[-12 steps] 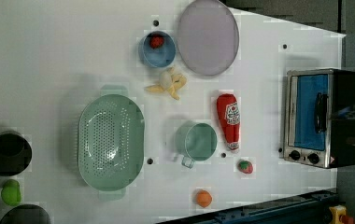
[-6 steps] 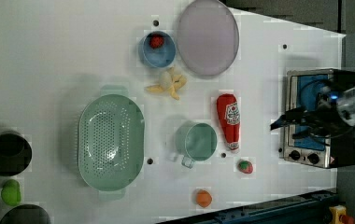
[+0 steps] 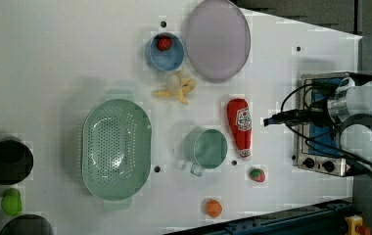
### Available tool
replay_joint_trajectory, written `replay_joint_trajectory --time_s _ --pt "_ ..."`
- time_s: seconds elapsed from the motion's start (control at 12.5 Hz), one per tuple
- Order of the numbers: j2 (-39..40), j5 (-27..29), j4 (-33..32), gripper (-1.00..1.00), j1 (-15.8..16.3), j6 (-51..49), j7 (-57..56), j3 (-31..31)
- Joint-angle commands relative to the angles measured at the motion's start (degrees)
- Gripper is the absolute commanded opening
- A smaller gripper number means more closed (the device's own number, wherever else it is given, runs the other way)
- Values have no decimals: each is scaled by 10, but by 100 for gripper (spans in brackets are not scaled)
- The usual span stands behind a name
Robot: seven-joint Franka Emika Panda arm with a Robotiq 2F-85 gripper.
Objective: Pick Ketchup from the table and place it in strainer.
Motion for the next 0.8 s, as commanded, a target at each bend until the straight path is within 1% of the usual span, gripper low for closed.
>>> replay_joint_trajectory --time_s 0.08,0.4,0.64,0.8 --pt "18 -3 -44 100 4 87 -49 7" --pt "69 -8 -65 100 6 162 -49 10" --pt "109 -53 -64 100 8 212 -50 10" --pt "132 -58 -65 100 10 229 -51 10"
